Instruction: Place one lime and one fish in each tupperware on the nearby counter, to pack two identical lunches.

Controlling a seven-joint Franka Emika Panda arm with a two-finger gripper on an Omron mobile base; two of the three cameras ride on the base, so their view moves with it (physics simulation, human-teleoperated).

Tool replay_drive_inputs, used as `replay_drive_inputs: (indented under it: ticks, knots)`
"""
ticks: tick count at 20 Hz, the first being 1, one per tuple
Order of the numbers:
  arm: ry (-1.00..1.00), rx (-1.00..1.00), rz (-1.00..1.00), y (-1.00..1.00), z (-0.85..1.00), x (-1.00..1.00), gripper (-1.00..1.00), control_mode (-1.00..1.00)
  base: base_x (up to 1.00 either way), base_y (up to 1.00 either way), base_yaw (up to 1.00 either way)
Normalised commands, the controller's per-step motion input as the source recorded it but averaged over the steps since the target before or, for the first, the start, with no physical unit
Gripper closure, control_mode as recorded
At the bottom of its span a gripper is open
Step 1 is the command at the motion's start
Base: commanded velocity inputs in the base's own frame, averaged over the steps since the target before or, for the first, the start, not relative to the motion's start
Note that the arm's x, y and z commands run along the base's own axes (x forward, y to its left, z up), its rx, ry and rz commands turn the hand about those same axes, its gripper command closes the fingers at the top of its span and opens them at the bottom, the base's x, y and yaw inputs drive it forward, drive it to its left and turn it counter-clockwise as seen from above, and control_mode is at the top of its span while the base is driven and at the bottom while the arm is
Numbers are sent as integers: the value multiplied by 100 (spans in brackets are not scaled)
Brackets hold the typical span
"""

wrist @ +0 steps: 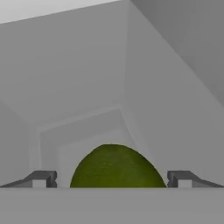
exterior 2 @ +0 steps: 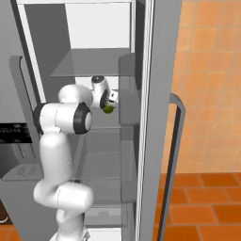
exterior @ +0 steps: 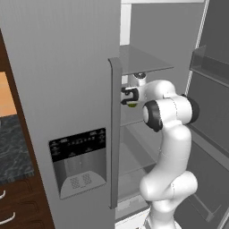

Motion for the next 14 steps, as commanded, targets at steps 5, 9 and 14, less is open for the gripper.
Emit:
replay_drive_inputs:
  ticks: [5,9,14]
  knots:
    - [4,0,0,0,-27,11,-100,-100,0,0,0]
    - [3,0,0,0,-33,-10,-100,-100,0,0,0]
    - [4,0,0,-6,-19,-32,-100,-100,0,0,0]
